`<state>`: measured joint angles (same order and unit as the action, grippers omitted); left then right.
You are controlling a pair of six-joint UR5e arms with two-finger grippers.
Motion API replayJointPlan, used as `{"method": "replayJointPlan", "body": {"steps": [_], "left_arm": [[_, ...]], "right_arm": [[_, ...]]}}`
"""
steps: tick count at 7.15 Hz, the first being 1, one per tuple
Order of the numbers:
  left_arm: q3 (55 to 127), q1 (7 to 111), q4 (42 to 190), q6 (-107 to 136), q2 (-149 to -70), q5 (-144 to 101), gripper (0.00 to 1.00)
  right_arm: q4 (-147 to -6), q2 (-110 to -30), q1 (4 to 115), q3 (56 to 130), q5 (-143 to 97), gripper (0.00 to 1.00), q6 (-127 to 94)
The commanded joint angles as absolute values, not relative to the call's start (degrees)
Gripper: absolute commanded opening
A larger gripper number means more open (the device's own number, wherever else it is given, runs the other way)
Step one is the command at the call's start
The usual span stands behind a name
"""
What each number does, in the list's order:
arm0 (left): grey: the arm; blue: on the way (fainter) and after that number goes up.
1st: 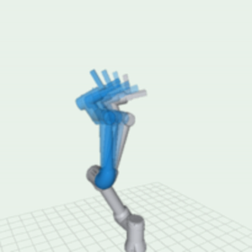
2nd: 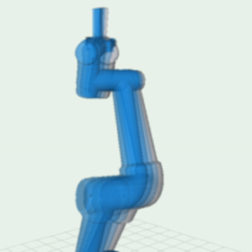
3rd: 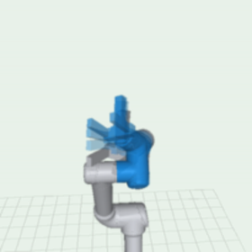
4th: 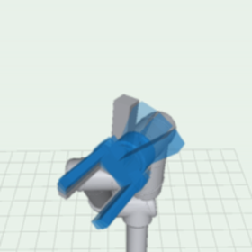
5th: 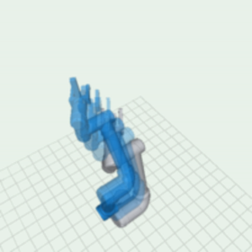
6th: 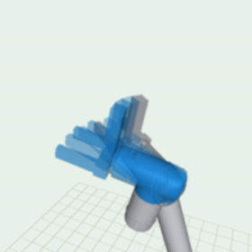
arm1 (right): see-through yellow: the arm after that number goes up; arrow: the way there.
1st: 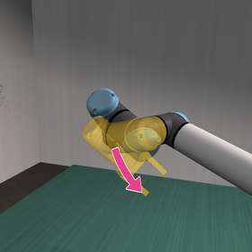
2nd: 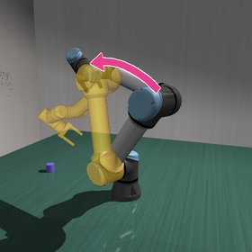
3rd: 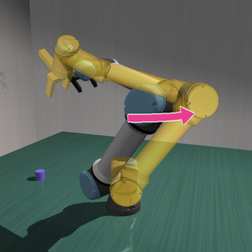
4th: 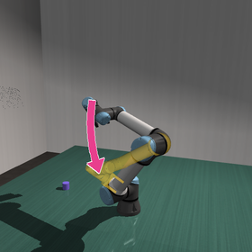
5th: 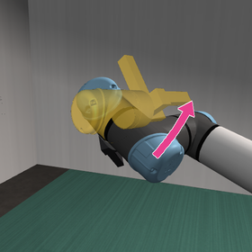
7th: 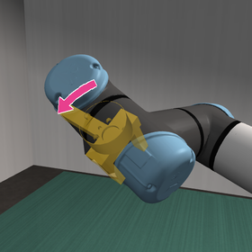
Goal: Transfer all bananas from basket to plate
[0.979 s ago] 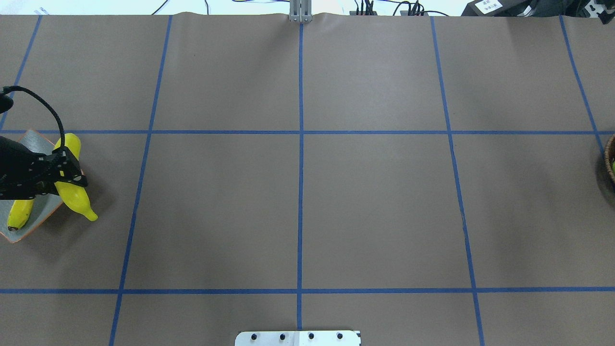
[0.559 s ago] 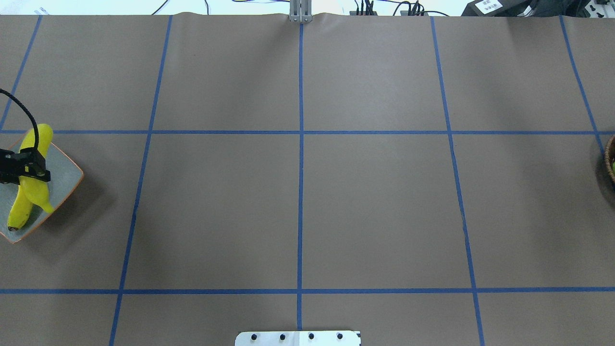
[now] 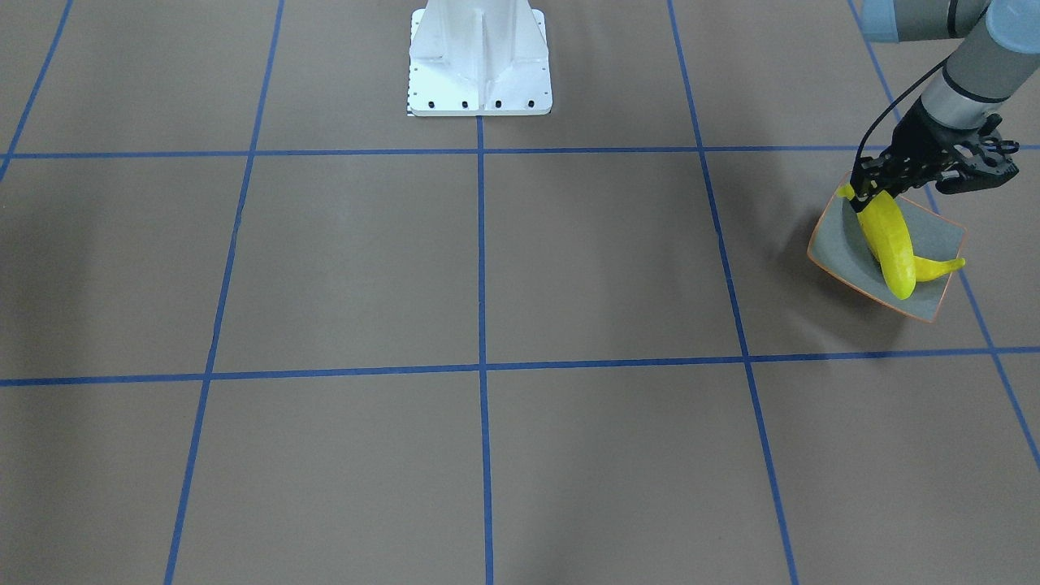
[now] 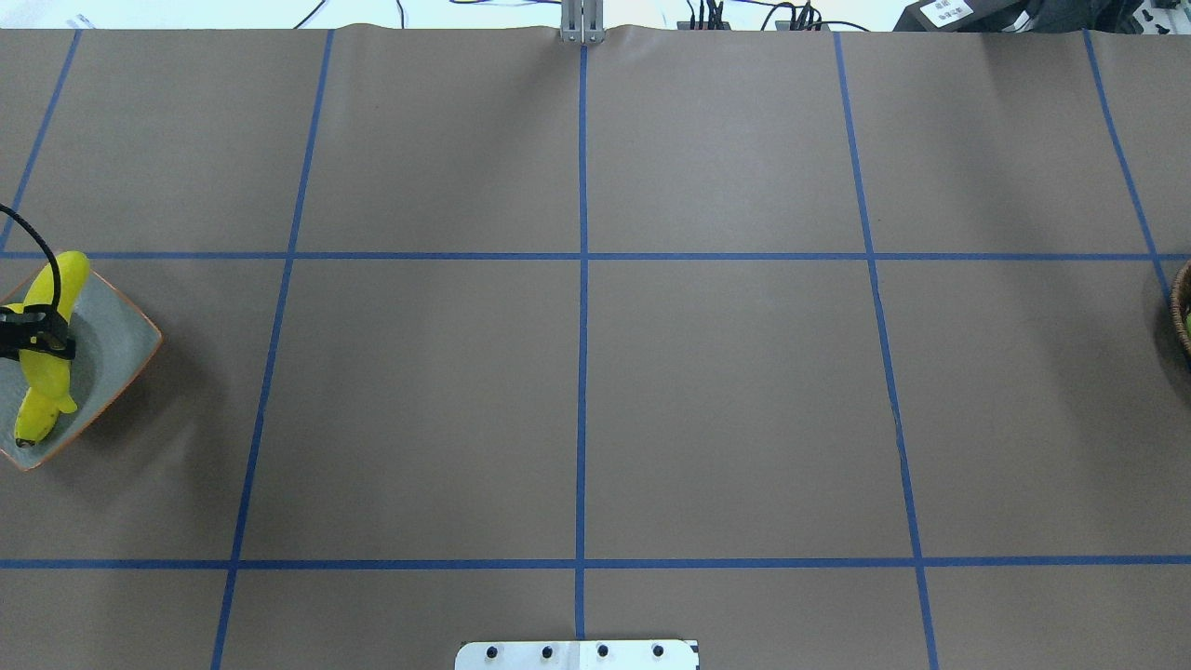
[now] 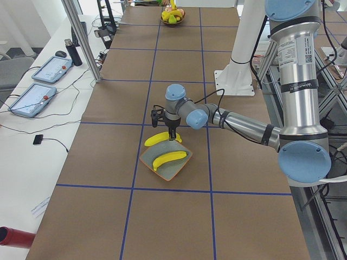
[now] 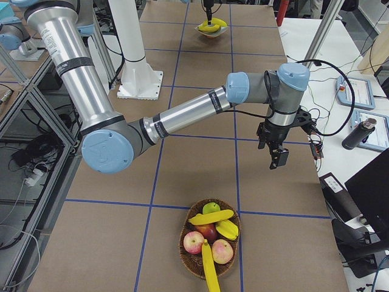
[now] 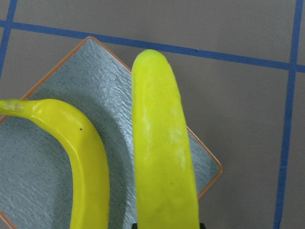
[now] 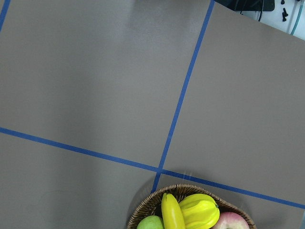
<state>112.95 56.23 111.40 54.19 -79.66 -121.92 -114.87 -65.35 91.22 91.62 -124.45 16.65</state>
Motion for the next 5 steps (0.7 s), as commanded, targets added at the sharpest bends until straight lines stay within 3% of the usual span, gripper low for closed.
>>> {"method": "replayJointPlan", "body": {"steps": [1,5], "left_arm": [[111.27,56.25,117.05,54.05,-76.22,-121.99,0.0],[110.83,56.25,118.39,54.4,-75.67,-121.99,0.0]], "right_arm": [[-114.79,-65.3,91.41,91.58,-124.54,1.0,16.96],[-114.79,-65.39,91.41,91.58,-124.54,1.0,16.79]]}}
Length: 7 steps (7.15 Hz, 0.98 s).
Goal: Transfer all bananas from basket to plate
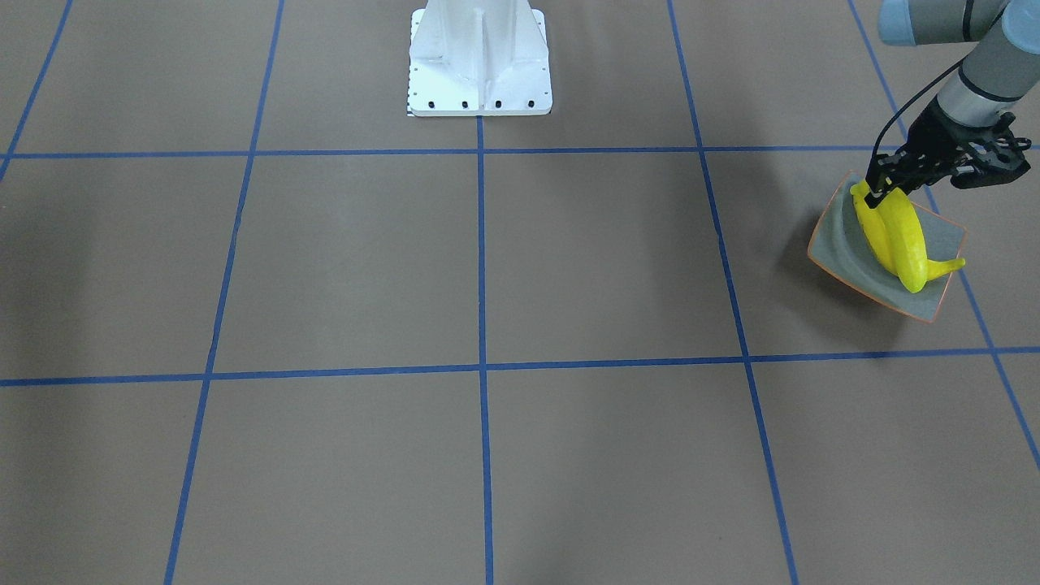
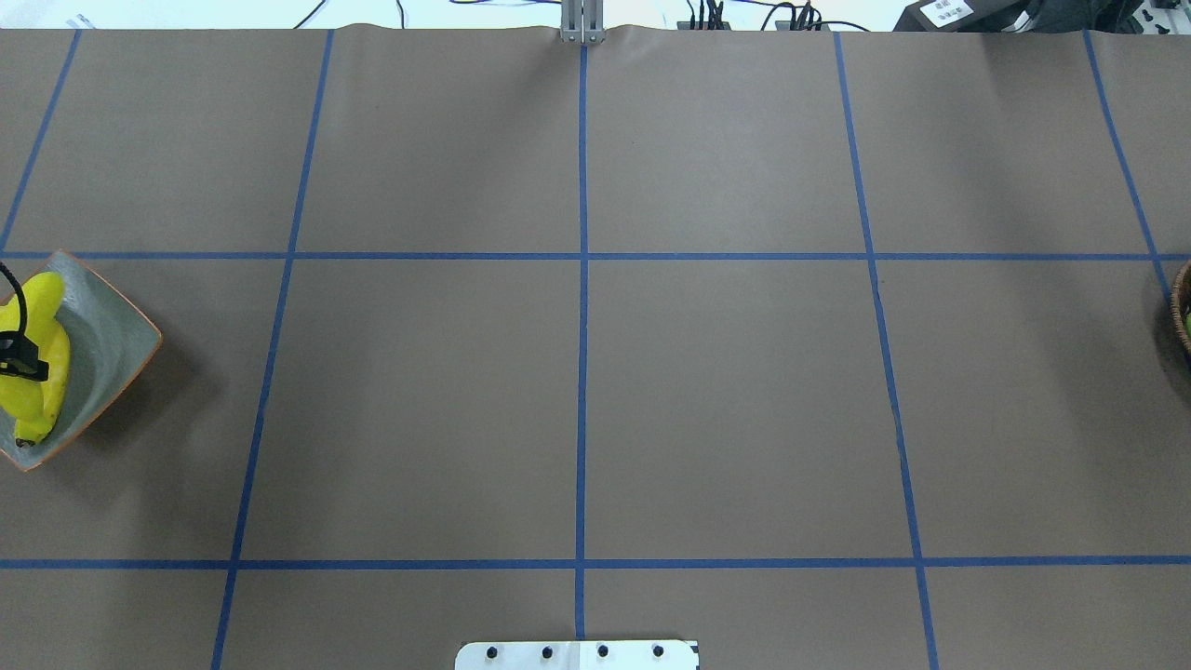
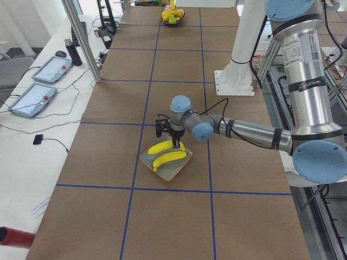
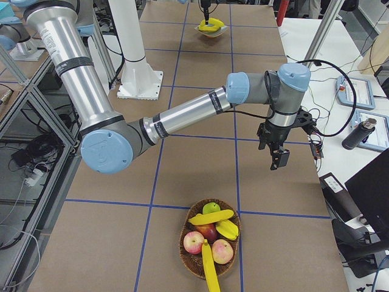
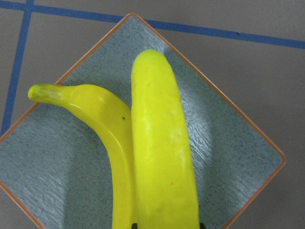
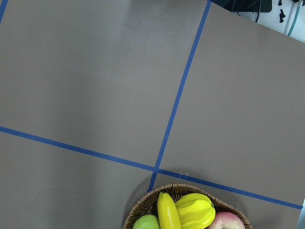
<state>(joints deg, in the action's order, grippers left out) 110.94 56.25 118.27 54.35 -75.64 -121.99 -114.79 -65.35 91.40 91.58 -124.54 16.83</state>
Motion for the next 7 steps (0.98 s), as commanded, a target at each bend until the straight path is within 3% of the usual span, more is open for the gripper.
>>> {"method": "replayJointPlan", "body": {"steps": [1,3,5,6,7], "left_arm": [[110.66,56.16,118.39,54.32,-75.93,-122.08,0.0],[110.57,56.16,118.48,53.88,-76.2,-123.56,0.27],[110.31,56.16,118.48,53.79,-76.2,-126.03,0.3],[110.22,56.25,118.48,53.79,-76.2,-126.04,0.4],[110.21,56.34,118.48,53.79,-76.2,-126.04,0.41]], "right_arm": [[-114.79,-65.39,91.41,91.58,-124.54,1.0,16.79],[-114.79,-65.3,91.41,91.5,-124.45,1.0,16.61],[-114.79,-65.3,91.41,91.58,-124.54,1.0,16.52],[-114.87,-65.3,91.41,91.58,-124.54,1.0,16.44],[-114.79,-65.3,91.41,91.58,-124.54,1.0,16.44]]}}
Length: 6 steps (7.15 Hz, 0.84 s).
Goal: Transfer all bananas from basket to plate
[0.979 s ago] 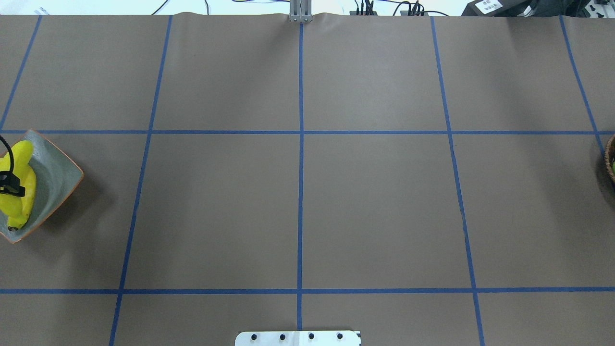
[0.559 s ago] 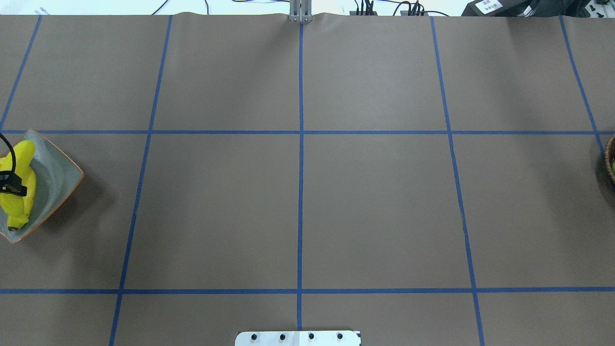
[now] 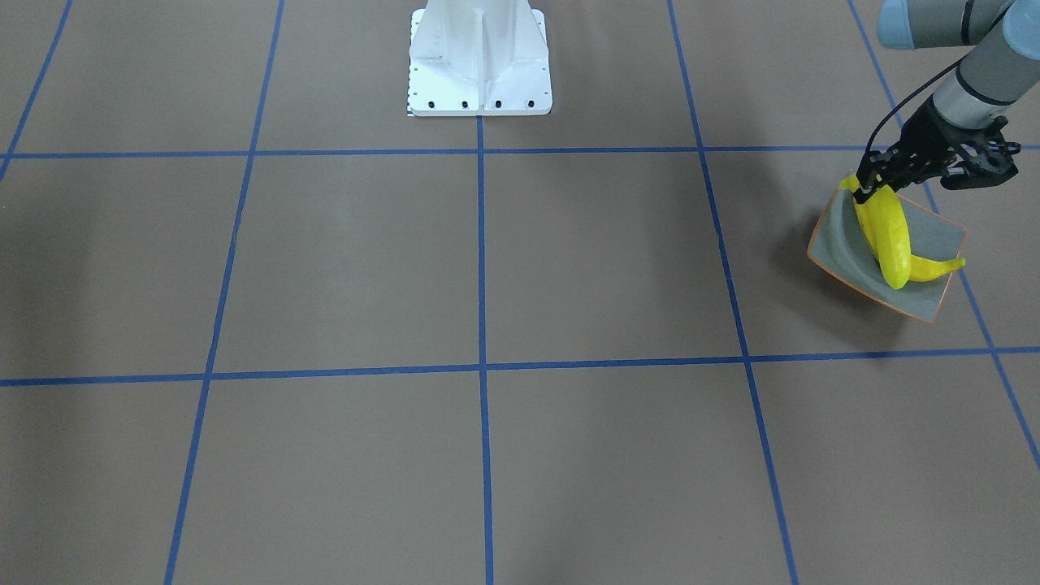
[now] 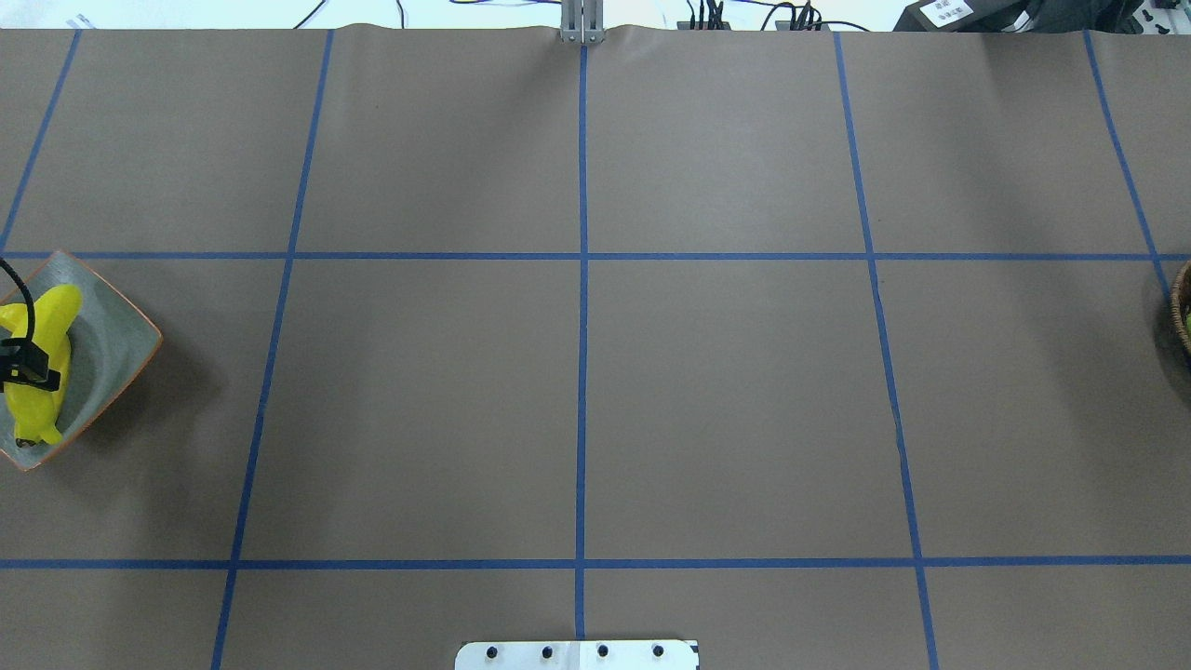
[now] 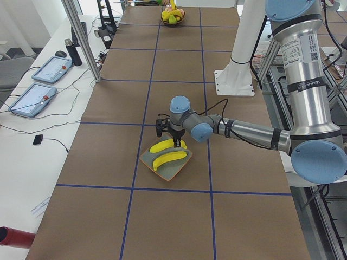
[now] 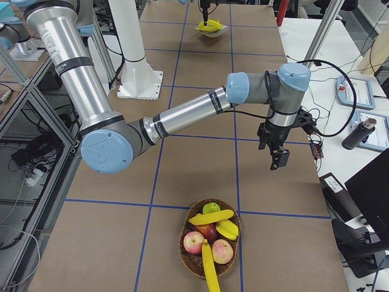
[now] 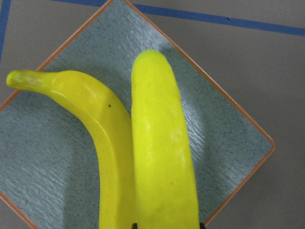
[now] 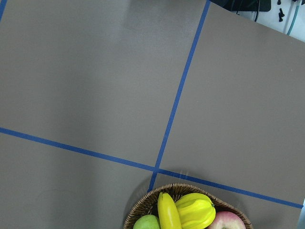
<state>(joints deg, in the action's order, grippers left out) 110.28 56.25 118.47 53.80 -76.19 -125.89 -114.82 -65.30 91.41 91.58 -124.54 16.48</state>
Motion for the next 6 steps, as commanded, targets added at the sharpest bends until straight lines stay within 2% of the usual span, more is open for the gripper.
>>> {"method": "replayJointPlan", "body": {"steps": [1,4,6], "left_arm": [[109.78,57.03,118.39,53.79,-76.46,-126.21,0.4],[108.29,60.12,118.47,53.79,-76.73,-129.02,0.35],[107.14,60.12,118.48,52.04,-77.61,-129.02,0.41]], "right_arm": [[-114.79,-65.3,91.41,91.58,-124.54,1.0,16.35],[-114.87,-65.21,91.41,91.67,-124.54,1.0,16.26],[-114.79,-65.13,91.41,91.67,-124.54,1.0,16.17]]}}
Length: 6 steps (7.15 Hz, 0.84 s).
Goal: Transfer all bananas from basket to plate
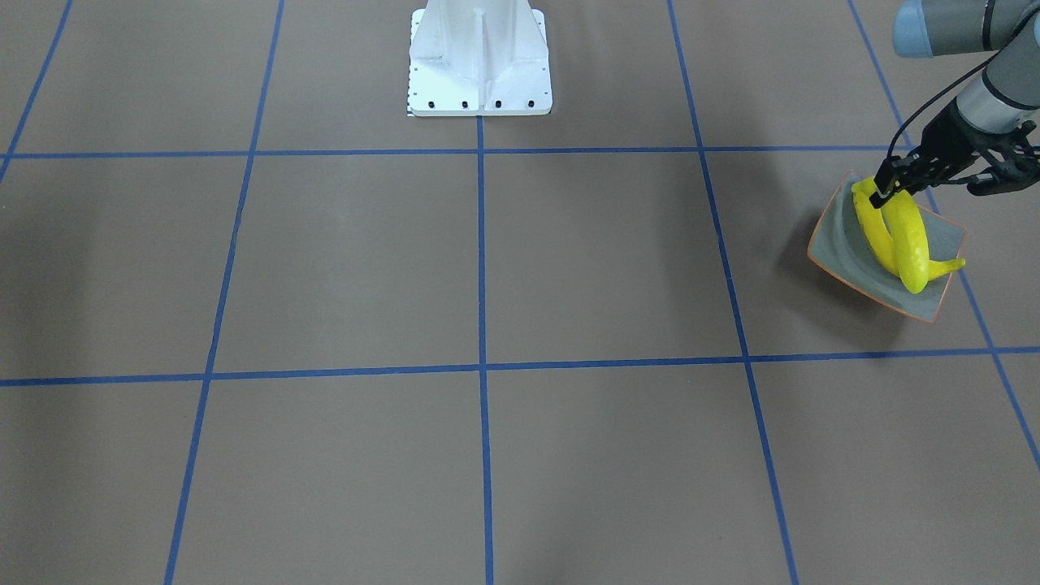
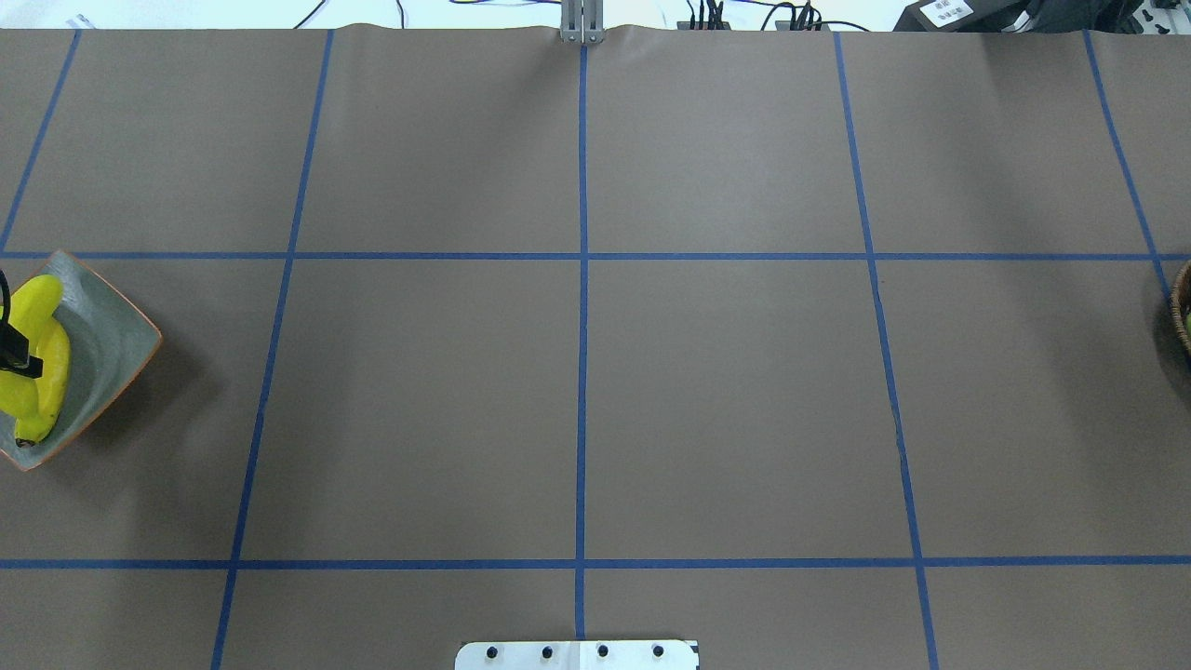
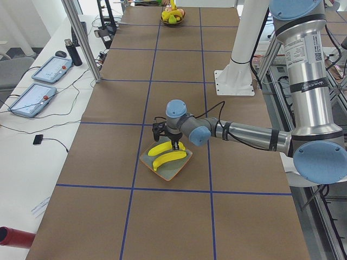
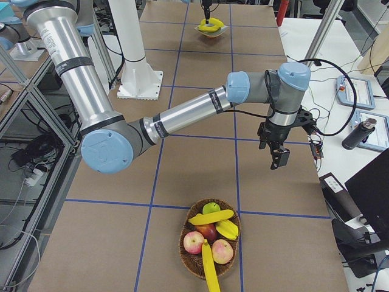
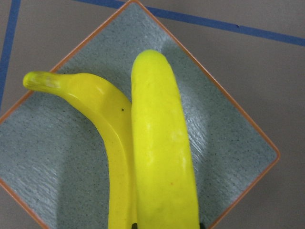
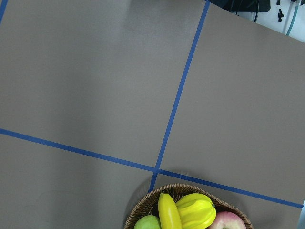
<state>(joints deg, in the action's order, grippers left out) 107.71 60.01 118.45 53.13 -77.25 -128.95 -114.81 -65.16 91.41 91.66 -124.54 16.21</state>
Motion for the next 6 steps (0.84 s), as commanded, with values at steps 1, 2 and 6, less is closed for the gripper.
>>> {"method": "replayJointPlan", "body": {"steps": [1,2,6], "left_arm": [[107.14,60.12,118.48,51.94,-77.52,-129.02,0.43],[107.05,60.12,118.48,51.94,-77.61,-129.02,0.47],[106.7,60.73,118.48,49.66,-77.52,-128.76,0.61]], "right_arm": [[-114.79,-65.13,91.41,91.67,-124.54,1.0,16.17],[-114.87,-65.13,91.41,91.67,-124.54,1.0,16.17],[-114.87,-65.21,91.41,91.76,-124.54,1.0,16.17]]}}
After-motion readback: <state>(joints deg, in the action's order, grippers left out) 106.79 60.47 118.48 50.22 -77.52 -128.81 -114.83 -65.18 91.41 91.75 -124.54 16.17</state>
